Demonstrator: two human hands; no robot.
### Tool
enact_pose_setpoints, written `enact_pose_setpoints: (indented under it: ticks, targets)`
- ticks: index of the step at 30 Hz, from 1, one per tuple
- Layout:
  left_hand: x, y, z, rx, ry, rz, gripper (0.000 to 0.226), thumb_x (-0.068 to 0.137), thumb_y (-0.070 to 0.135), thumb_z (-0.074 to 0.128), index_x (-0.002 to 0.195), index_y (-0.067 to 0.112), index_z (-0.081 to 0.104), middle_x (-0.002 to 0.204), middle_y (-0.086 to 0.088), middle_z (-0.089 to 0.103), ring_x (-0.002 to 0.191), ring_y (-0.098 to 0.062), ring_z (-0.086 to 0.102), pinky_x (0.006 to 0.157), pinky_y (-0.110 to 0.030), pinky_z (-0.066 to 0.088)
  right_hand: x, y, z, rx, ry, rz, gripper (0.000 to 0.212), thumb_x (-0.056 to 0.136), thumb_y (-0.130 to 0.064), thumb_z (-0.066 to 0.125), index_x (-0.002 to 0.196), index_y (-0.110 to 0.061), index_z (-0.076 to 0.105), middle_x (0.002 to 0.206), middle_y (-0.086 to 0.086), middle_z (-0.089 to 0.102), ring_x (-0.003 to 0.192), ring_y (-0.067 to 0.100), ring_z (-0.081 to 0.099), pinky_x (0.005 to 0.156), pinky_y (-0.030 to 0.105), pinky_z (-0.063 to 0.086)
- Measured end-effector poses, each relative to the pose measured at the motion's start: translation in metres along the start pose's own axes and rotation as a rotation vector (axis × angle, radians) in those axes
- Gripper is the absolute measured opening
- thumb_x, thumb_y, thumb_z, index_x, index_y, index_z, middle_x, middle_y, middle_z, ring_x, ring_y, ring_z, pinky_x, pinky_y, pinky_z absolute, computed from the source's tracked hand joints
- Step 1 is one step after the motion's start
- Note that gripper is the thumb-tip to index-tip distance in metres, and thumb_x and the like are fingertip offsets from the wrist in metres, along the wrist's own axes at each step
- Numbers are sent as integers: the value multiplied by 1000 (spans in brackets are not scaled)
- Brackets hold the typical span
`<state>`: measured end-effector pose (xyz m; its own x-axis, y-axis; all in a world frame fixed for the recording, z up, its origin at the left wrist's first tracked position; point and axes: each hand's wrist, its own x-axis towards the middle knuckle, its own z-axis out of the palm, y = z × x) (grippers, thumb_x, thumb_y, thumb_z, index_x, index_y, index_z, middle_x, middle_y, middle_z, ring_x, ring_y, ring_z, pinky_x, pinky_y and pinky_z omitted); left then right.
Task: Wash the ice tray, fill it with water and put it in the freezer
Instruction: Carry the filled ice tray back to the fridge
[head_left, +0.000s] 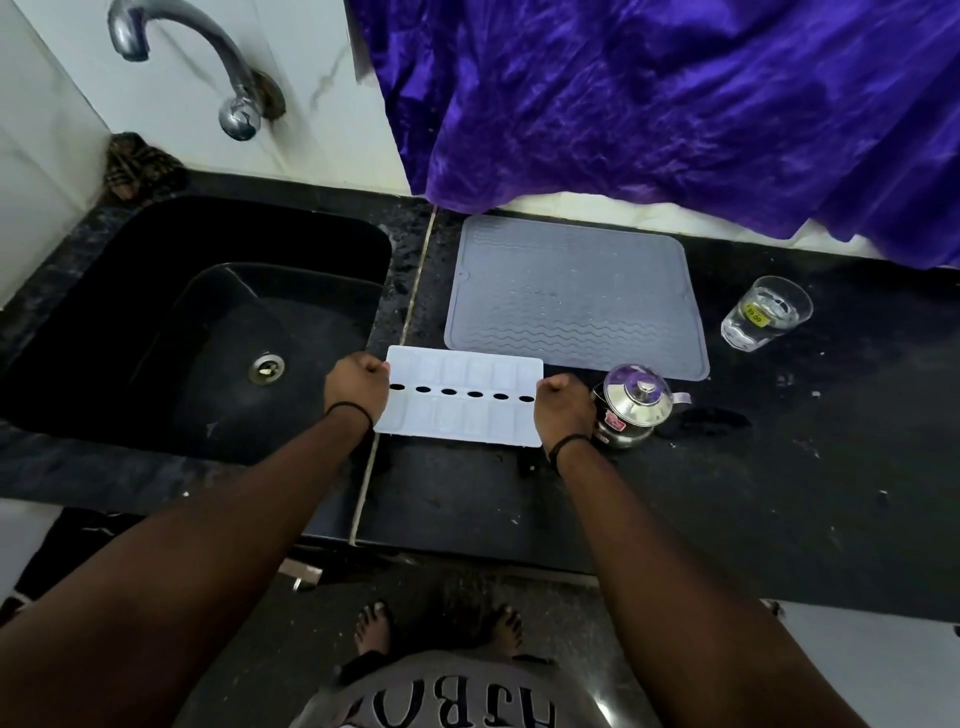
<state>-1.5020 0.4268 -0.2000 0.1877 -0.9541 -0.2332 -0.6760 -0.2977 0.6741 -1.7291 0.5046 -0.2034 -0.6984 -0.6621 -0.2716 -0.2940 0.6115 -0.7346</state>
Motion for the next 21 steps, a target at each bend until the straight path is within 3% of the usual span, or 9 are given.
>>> enact_pose_setpoints:
  ticks: [5, 13, 21]
  targets:
    - [-2, 2, -3, -18, 28, 13, 18, 89, 22, 59, 83, 9, 69, 92, -13, 70, 89, -31, 63, 71, -27, 41, 2, 0, 2, 172, 0, -15, 13, 92, -20, 55, 79, -18, 58, 78, 0, 63, 81, 23, 59, 71, 24, 39]
    - [-5, 2, -8, -55, 74, -3, 19, 90, 20, 59, 88, 5, 70, 94, -14, 70, 91, -31, 64, 77, -31, 48, 7, -1, 3, 313, -57, -132, 17, 97, -23, 55, 83, -14, 53, 67, -6, 50, 71, 15, 46, 70, 29, 38]
    - [-4, 0, -9, -106, 80, -30, 15, 89, 19, 60, 85, 9, 70, 92, -14, 71, 90, -30, 64, 73, -26, 42, 8, -2, 9, 414, -111, -137, 10, 97, -20, 53, 90, -13, 50, 73, -7, 49, 67, 7, 43, 63, 23, 38]
